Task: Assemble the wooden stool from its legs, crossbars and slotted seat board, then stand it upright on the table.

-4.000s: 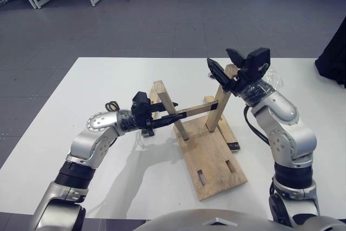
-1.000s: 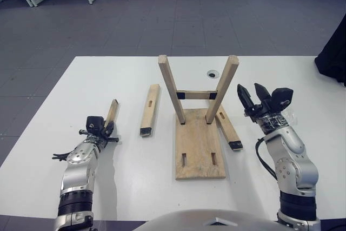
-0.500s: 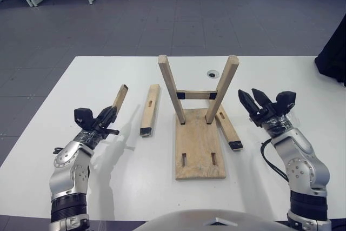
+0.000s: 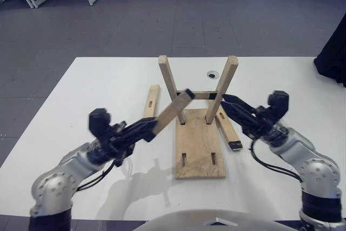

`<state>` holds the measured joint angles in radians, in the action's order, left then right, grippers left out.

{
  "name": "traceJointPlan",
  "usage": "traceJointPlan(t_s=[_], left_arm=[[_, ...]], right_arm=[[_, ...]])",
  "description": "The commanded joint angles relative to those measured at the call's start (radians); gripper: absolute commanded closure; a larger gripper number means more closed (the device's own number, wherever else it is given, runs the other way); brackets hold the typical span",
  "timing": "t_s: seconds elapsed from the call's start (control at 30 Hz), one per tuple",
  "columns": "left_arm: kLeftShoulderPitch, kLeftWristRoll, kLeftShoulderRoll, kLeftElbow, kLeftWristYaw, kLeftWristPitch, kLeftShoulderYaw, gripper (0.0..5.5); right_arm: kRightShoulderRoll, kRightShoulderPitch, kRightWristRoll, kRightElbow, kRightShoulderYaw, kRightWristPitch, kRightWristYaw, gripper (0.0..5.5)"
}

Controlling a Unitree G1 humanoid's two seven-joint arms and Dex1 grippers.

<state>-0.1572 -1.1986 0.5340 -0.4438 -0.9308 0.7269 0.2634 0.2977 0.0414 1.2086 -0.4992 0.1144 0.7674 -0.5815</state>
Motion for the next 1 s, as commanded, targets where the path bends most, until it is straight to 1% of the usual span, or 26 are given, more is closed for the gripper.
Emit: traceJointPlan(t_s=[0.03, 0.1, 0.2, 0.27, 0.3, 0.37, 0.43, 0.47, 0.5, 0.63, 0.67, 0.77, 0.97, 1.0], left_arm=[[0.054, 0.144, -0.029, -0.019, 0.026, -0.075, -0.092, 5.09], [0.073, 0.185, -0.034, -0.019, 0.021, -0.092, -0.131, 5.09], [0.091, 0.173, -0.040, -0.013, 0.013, -0.090, -0.139, 5.09], [0.097, 0.146, -0.046, -0.003, 0.017, -0.079, -0.132, 5.09], [0.097, 0.127, -0.051, -0.004, 0.024, -0.073, -0.124, 5.09], [0.101, 0.060, -0.056, -0.010, 0.043, -0.054, -0.100, 5.09], [0.098, 0.019, -0.053, -0.014, 0.049, -0.040, -0.089, 5.09], [0.095, 0.001, -0.052, -0.014, 0.054, -0.031, -0.087, 5.09], [0.086, -0.010, -0.045, -0.012, 0.049, -0.019, -0.089, 5.09], [0.045, 0.017, -0.020, -0.001, 0.026, 0.002, -0.110, 5.09], [0.041, 0.021, -0.023, 0.003, 0.030, -0.001, -0.109, 5.09], [0.044, 0.013, -0.030, 0.016, 0.048, 0.000, -0.102, 5.09], [0.039, 0.005, -0.025, 0.032, 0.043, 0.003, -0.102, 5.09], [0.044, 0.000, -0.028, 0.045, 0.059, 0.011, -0.101, 4.80]], right_arm=[[-0.060, 0.044, 0.050, -0.005, -0.077, 0.041, 0.121, 2.12], [-0.088, 0.060, 0.048, 0.002, -0.111, 0.042, 0.156, 2.12], [-0.115, 0.067, 0.056, 0.008, -0.122, 0.025, 0.188, 2.12], [-0.125, 0.069, 0.062, 0.012, -0.123, 0.017, 0.193, 2.40], [-0.121, 0.068, 0.056, 0.009, -0.129, 0.018, 0.186, 2.66], [-0.112, 0.063, 0.050, 0.003, -0.136, 0.021, 0.173, 2.98], [-0.110, 0.061, 0.059, 0.006, -0.128, 0.016, 0.170, 3.38], [-0.112, 0.062, 0.064, 0.008, -0.122, 0.011, 0.169, 3.49], [-0.115, 0.063, 0.066, 0.010, -0.115, 0.004, 0.165, 3.76], [-0.119, 0.079, 0.071, 0.019, -0.105, -0.005, 0.154, 4.42], [-0.119, 0.083, 0.080, 0.019, -0.102, -0.006, 0.155, 4.67], [-0.110, 0.086, 0.104, 0.016, -0.094, -0.006, 0.151, 4.92], [-0.099, 0.082, 0.104, 0.005, -0.098, -0.017, 0.136, 5.04], [-0.100, 0.084, 0.101, 0.003, -0.099, -0.019, 0.135, 5.05]])
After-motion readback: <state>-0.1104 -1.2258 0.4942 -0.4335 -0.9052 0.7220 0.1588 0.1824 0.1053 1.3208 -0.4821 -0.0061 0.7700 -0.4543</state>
